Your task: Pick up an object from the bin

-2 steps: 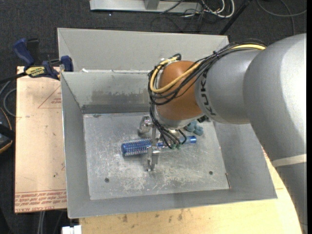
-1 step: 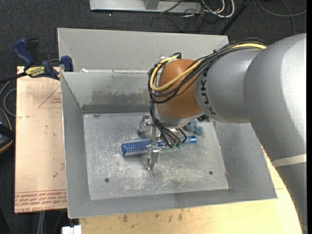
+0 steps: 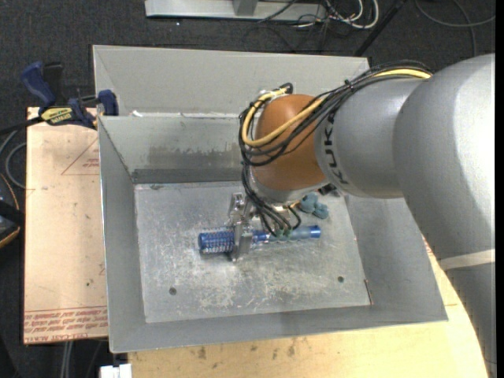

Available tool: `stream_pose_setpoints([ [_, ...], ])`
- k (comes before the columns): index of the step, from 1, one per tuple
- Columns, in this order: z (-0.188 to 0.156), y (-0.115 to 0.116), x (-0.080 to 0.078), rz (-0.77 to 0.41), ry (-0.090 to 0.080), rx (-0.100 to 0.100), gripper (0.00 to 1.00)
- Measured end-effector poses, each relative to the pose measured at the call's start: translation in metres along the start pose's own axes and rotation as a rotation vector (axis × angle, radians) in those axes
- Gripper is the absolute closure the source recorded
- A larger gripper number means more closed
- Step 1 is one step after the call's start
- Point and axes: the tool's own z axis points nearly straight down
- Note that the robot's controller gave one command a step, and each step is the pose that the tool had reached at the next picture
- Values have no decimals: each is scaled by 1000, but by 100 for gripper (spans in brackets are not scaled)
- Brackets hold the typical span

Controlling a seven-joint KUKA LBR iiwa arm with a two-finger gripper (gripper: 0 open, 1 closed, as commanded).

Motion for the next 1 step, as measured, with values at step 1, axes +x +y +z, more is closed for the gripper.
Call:
stream_pose_setpoints([
  [1, -36, 0, -2, 1, 10, 1, 100],
])
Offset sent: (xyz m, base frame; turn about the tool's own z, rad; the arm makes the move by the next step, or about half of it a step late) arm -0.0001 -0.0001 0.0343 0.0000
